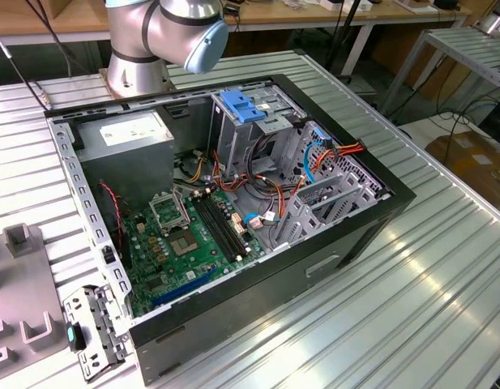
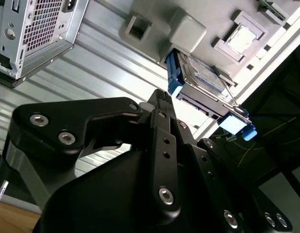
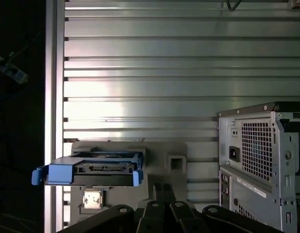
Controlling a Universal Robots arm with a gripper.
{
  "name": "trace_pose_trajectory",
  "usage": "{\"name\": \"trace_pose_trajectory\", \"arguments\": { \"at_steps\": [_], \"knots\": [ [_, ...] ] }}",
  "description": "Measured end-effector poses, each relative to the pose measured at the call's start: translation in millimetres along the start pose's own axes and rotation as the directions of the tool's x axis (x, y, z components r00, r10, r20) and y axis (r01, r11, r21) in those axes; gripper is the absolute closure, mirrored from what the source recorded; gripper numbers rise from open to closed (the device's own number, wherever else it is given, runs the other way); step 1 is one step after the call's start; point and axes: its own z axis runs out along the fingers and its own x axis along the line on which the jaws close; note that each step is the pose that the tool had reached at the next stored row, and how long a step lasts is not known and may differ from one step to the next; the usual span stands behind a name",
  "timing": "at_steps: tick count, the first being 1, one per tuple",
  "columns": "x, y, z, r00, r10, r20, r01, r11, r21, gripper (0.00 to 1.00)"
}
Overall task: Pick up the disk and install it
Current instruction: 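Reach for the disk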
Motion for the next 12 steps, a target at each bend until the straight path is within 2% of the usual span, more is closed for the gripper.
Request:
{"name": "trace_pose_trajectory", "arguments": {
  "at_steps": [2, 4, 5, 12],
  "knots": [
    [4.3, -0.1, 0.4, 1.0, 0.0, -0.0038, 0.0, 1.0, 0.0, 0.89],
    [5.2, -0.1, 0.5, 1.0, 0.0, -0.0053, 0.0, 1.0, 0.0, 0.89],
    [8.0, -0.1, 0.5, 1.0, 0.0, -0.0062, 0.0, 1.0, 0.0001, 0.89],
    [22.2, -0.9, 1.1, 1.0, 0.0, -0.0074, 0.0, 1.0, 0.0001, 0.89]
  ]
}}
